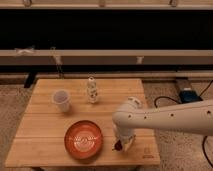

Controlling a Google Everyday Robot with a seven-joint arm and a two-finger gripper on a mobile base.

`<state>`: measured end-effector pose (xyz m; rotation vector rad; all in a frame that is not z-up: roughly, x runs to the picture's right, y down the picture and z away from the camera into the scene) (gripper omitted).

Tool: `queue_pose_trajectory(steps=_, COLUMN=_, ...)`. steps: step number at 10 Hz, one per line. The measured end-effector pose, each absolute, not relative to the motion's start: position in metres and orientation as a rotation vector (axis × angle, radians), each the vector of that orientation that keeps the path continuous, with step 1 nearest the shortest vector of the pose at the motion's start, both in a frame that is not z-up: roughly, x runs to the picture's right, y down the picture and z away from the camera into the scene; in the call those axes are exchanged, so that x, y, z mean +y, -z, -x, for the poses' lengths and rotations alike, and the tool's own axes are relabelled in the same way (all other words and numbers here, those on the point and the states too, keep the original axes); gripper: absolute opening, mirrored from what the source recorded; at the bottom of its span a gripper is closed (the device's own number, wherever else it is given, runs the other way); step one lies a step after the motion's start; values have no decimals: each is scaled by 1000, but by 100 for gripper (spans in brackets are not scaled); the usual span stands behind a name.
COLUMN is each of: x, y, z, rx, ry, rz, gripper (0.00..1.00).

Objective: Place the pepper on the white sponge

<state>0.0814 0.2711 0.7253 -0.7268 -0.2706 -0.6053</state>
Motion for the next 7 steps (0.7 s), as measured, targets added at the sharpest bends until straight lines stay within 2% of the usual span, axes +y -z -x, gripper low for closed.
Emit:
queue_pose_trajectory(steps=6, x=266, y=-737, z=-87, rx=-238, ry=616, rz=731, gripper=77)
queue_pose_trajectory(steps=7, x=266, y=-738, z=-87, rx=-236, ry=618, rz=733, gripper=80)
